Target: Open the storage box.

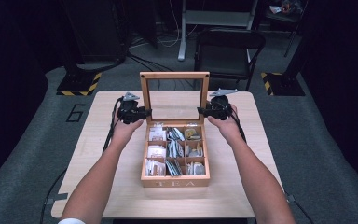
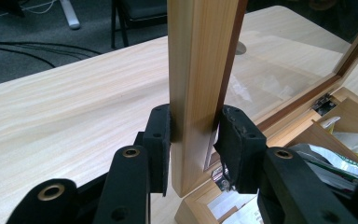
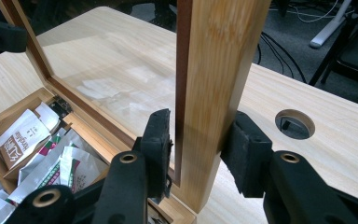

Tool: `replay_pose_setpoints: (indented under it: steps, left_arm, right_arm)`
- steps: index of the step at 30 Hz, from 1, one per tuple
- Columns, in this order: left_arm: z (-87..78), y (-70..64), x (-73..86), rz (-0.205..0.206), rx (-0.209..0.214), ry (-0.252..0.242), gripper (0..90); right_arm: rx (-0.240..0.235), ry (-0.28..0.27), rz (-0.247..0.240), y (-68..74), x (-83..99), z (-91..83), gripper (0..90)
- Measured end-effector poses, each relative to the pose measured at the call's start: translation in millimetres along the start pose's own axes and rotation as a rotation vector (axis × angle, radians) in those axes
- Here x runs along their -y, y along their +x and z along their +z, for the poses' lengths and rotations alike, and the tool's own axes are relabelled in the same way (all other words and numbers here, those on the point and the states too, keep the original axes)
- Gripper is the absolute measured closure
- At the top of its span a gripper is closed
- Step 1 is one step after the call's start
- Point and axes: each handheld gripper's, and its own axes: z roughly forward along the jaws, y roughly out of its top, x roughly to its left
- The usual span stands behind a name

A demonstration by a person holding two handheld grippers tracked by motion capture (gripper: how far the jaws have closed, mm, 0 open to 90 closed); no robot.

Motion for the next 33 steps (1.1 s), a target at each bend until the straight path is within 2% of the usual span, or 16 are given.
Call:
replay_pose_setpoints:
  steps: [15, 22, 25, 33]
  left_arm:
    - [4.5, 3.1, 1.8, -0.027, 0.004, -0.003, 65.0]
    - [6.6, 5.0, 1.3, -0.039, 0.008, 0.008, 65.1]
    - [8.3, 4.6, 1.7, -0.068, 0.009, -0.001, 65.1]
    - [11.2, 5.6, 3.2, -0.074, 0.005, 0.008, 65.0]
  right_arm:
    - [-0.005, 0.013, 0.022, -4.1, 0.8, 6.2, 61.5]
    - [0.005, 0.023, 0.014, -4.9, 0.3, 9.3, 61.1]
    - [0.003, 0.024, 0.019, -5.8, 0.8, 10.7, 61.1]
    - [0.004, 0.046, 0.038, -6.9, 3.7, 15.3, 61.0]
